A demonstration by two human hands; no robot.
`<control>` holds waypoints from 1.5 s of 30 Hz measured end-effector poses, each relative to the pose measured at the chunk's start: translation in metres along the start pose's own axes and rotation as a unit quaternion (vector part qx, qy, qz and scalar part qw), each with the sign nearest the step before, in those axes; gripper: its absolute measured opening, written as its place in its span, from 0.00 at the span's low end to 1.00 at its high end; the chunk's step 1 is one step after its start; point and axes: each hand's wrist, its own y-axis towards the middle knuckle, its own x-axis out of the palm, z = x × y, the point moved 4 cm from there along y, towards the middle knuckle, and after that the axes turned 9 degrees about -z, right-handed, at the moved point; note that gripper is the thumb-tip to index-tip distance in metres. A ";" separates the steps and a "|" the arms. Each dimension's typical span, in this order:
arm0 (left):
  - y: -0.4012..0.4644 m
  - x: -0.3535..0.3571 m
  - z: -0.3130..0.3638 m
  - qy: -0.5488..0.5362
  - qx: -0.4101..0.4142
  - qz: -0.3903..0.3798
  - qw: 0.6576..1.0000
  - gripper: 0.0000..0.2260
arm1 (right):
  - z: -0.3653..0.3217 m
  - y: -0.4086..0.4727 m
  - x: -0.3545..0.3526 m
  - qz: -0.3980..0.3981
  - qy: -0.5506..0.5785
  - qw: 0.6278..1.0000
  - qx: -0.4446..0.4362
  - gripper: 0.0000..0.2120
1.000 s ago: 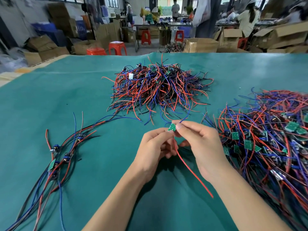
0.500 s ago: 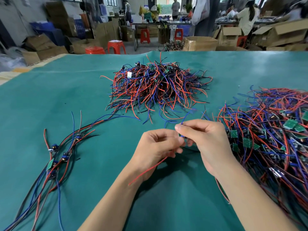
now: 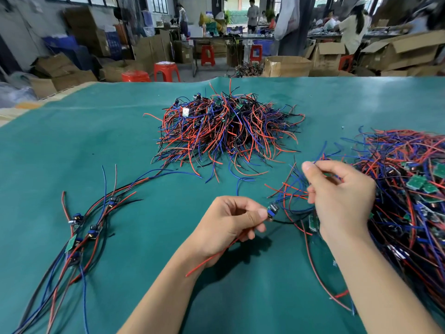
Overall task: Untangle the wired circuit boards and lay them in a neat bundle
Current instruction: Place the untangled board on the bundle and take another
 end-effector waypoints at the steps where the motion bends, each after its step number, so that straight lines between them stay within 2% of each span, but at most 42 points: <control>1: 0.000 0.001 0.000 0.003 0.000 -0.001 1.000 0.04 | 0.001 0.002 -0.004 0.020 -0.006 1.000 -0.007 0.05; 4: 0.001 0.003 -0.002 0.011 -0.001 -0.002 1.000 0.05 | 0.003 0.002 -0.007 0.051 -0.023 0.998 -0.022 0.05; 7: 0.000 0.000 0.000 0.009 -0.003 0.022 1.000 0.06 | 0.002 0.007 -0.022 0.124 0.038 0.991 0.010 0.09; 9: 0.000 -0.005 0.000 -0.009 0.001 0.065 0.998 0.09 | 0.001 0.011 -0.034 0.170 -0.015 0.985 0.032 0.12; 10: 0.000 -0.007 0.000 -0.020 0.005 0.089 0.996 0.10 | -0.002 0.009 -0.033 0.169 -0.048 0.984 0.030 0.13; 11: 0.001 -0.009 0.000 -0.029 0.012 0.110 0.993 0.10 | -0.005 0.006 -0.024 0.138 -0.067 0.988 0.025 0.15; 13: 0.002 -0.012 0.000 -0.043 0.026 0.139 0.989 0.10 | -0.011 -0.010 0.008 -0.007 -0.103 0.994 0.019 0.20; 15: 0.001 -0.014 0.000 -0.036 0.034 0.141 0.989 0.10 | -0.020 -0.032 0.038 -0.153 -0.155 0.976 -0.005 0.20; 16: 0.001 -0.013 0.001 -0.025 0.037 0.132 0.990 0.09 | -0.022 -0.040 0.049 -0.199 -0.165 0.966 -0.025 0.17; 18: 0.002 -0.012 0.000 -0.004 0.039 0.115 0.993 0.10 | -0.021 -0.045 0.057 -0.233 -0.151 0.960 -0.035 0.07; 20: 0.002 -0.012 -0.001 0.006 0.033 0.102 0.994 0.10 | -0.016 -0.043 0.055 -0.242 -0.099 0.965 0.001 0.04; 23: 0.002 -0.010 -0.002 0.016 0.022 0.071 0.997 0.07 | -0.016 -0.037 0.049 -0.210 -0.048 0.976 0.014 0.06; 27: 0.001 -0.007 -0.004 0.036 0.002 0.025 0.999 0.06 | -0.027 -0.017 0.020 -0.070 0.013 0.997 -0.004 0.05; 31: 0.000 -0.003 -0.003 0.047 -0.007 -0.002 0.999 0.07 | -0.048 0.001 -0.027 0.049 0.051 0.997 -0.035 0.04; 32: 0.000 -0.003 -0.003 0.046 -0.006 0.005 0.999 0.07 | -0.055 0.008 -0.041 0.063 0.054 0.996 -0.036 0.03; 33: 0.001 -0.003 -0.003 0.040 -0.004 0.013 0.999 0.07 | -0.060 0.017 -0.054 0.055 0.040 0.998 -0.017 0.06; 35: 0.002 -0.004 -0.003 0.017 -0.006 0.029 0.999 0.05 | -0.064 0.039 -0.076 -0.020 -0.060 0.997 0.047 0.19; 37: 0.003 -0.004 -0.004 -0.001 -0.011 0.043 0.999 0.08 | -0.069 0.048 -0.087 -0.101 -0.247 0.961 0.071 0.24; 39: 0.003 -0.005 -0.004 -0.017 -0.010 0.055 0.998 0.07 | -0.077 0.046 -0.089 -0.127 -0.402 0.906 0.035 0.23; 42: 0.003 -0.008 -0.003 -0.045 -0.008 0.072 0.996 0.05 | -0.091 0.043 -0.052 -0.174 -0.443 0.879 -0.015 0.16; 45: 0.004 -0.012 -0.003 -0.074 -0.009 0.101 0.992 0.05 | -0.069 0.043 0.030 -0.313 -0.467 0.824 -0.070 0.09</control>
